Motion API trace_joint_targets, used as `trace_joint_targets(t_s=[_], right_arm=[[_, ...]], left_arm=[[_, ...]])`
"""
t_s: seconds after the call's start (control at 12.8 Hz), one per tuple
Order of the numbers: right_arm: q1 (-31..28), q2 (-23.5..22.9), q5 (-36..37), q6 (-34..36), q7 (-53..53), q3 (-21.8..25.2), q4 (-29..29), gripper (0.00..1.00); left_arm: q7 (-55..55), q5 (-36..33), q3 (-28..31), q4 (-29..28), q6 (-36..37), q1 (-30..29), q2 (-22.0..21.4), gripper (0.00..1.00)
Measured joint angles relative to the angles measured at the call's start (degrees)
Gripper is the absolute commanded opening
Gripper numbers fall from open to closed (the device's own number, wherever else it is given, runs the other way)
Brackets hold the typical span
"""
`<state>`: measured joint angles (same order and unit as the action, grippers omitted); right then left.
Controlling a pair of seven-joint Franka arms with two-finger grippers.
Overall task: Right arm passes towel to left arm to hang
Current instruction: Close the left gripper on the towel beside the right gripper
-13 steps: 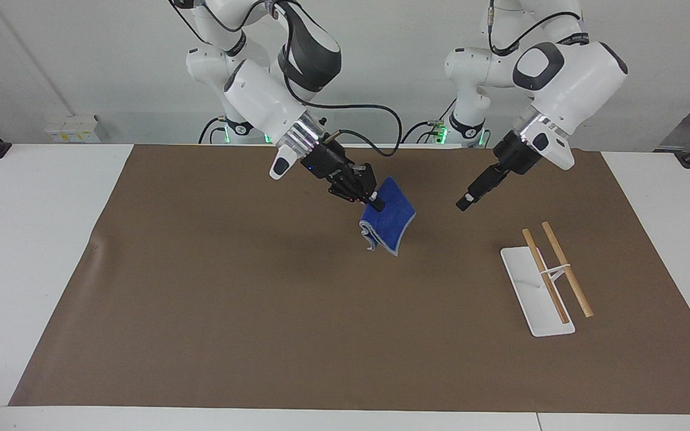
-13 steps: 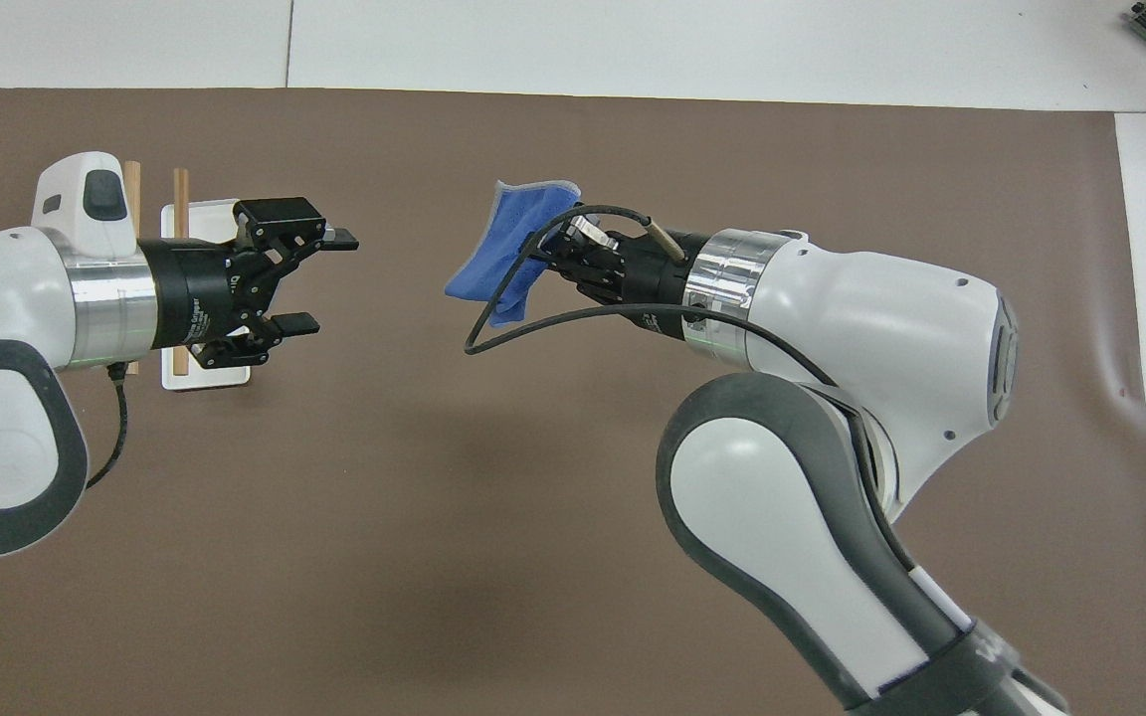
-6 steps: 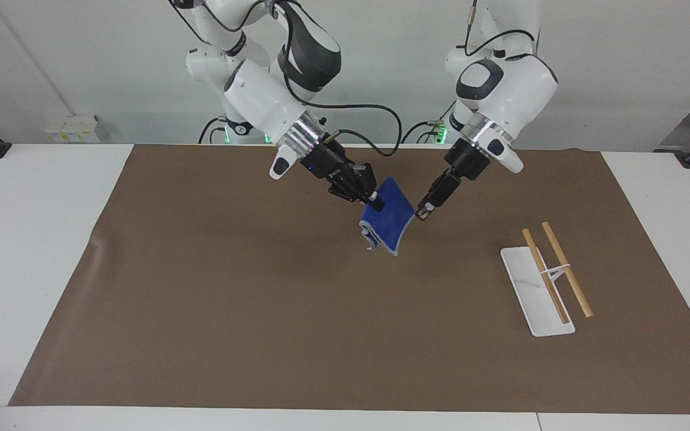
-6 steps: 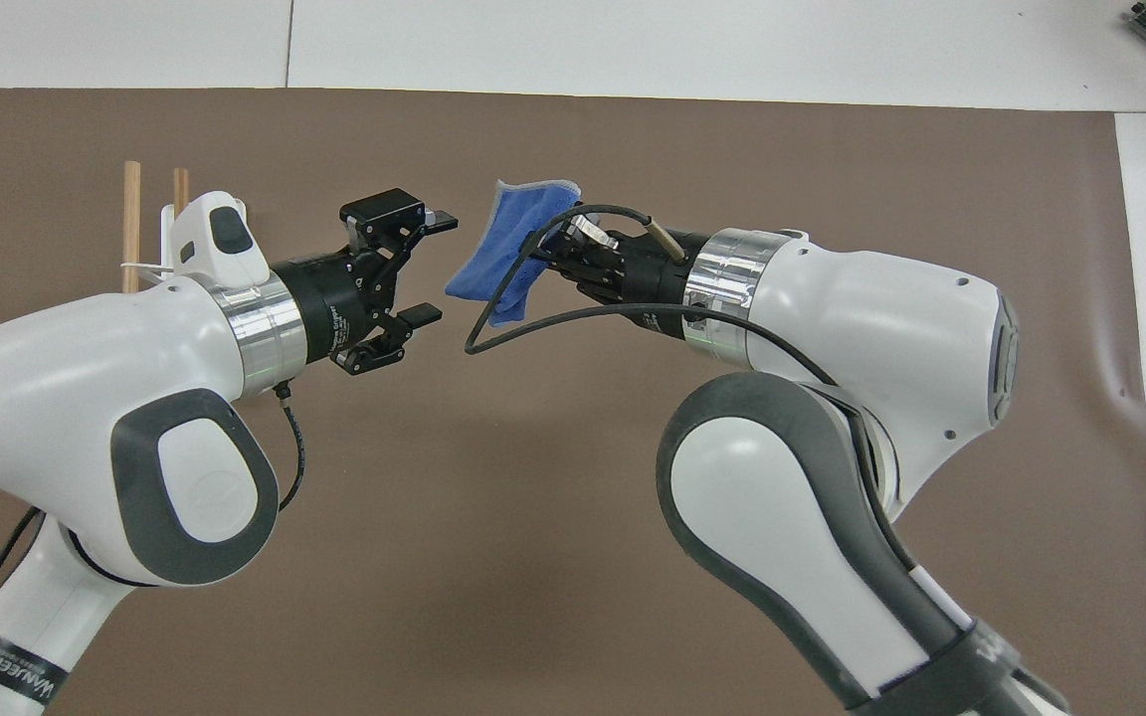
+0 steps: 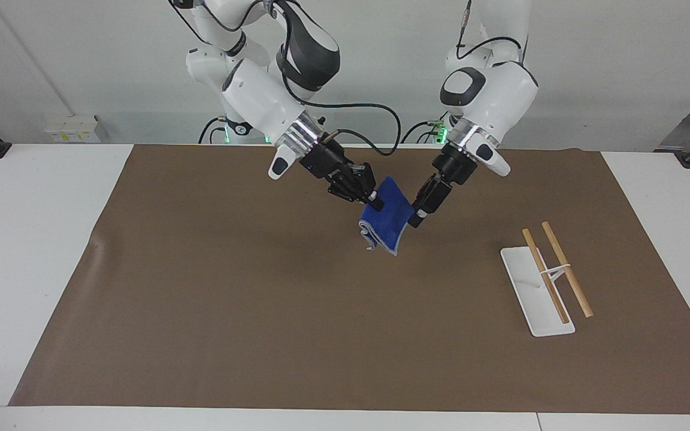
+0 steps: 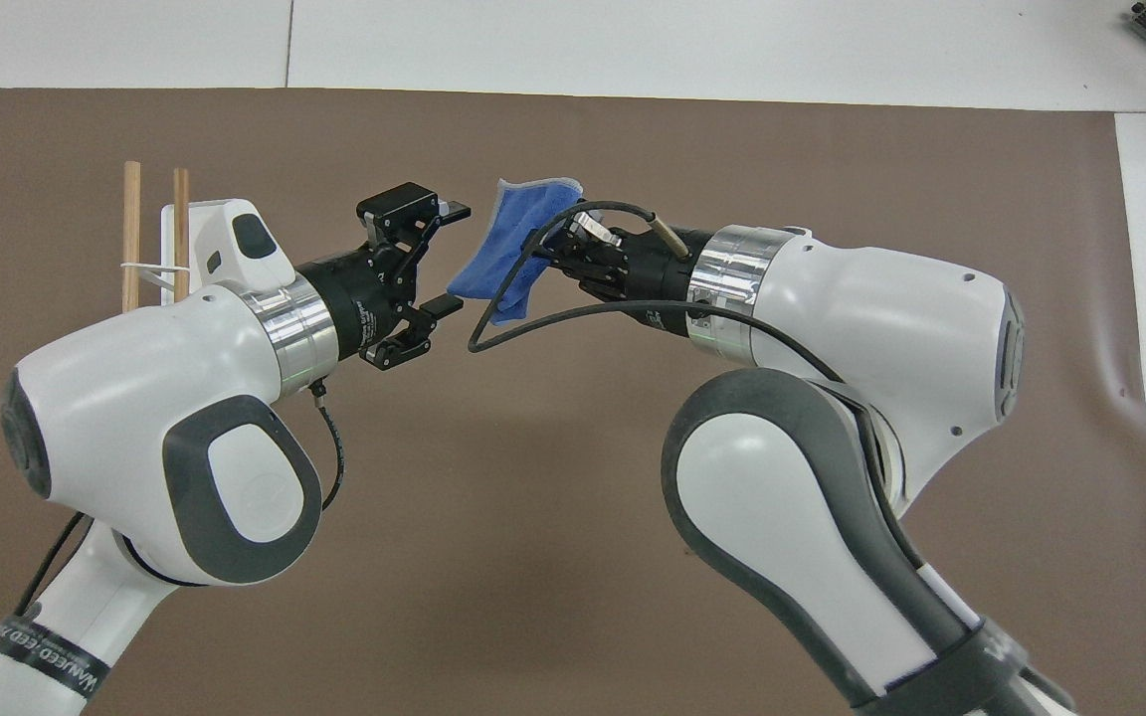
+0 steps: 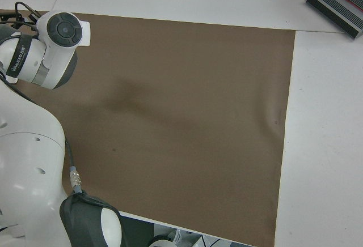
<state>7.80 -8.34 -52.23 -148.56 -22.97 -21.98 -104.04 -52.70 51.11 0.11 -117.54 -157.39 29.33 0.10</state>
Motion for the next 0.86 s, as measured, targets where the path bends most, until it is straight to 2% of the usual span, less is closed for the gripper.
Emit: trace_joint_targets(t_s=[0.39, 0.47, 0.55, 0.63, 0.71, 0.86], right_arm=[[0.0, 0.0, 0.0, 0.0, 0.0, 0.0, 0.0, 0.00], [0.0, 0.0, 0.0, 0.0, 0.0, 0.0, 0.0, 0.00], [0.0, 0.0, 0.0, 0.0, 0.0, 0.0, 0.0, 0.00], [0.0, 0.0, 0.0, 0.0, 0.0, 0.0, 0.0, 0.00], [0.0, 0.0, 0.0, 0.0, 0.0, 0.0, 0.0, 0.00], [-0.1, 0.0, 0.0, 0.0, 0.0, 0.0, 0.0, 0.00]], left_arm=[[-0.8, 1.2, 0.0, 0.6, -0.8, 0.1, 0.1, 0.64], [-1.5, 1.2, 0.0, 0.7, -1.3, 0.4, 0.1, 0.51], [-2.0, 1.2, -0.1, 0.8, -1.6, 0.5, 0.1, 0.33], [-2.2, 1.2, -0.1, 0.8, -1.7, 0.5, 0.2, 0.21], [-2.3, 1.2, -0.1, 0.8, -1.7, 0.5, 0.2, 0.04], [-2.1, 1.2, -0.1, 0.8, -1.7, 0.6, 0.4, 0.00]])
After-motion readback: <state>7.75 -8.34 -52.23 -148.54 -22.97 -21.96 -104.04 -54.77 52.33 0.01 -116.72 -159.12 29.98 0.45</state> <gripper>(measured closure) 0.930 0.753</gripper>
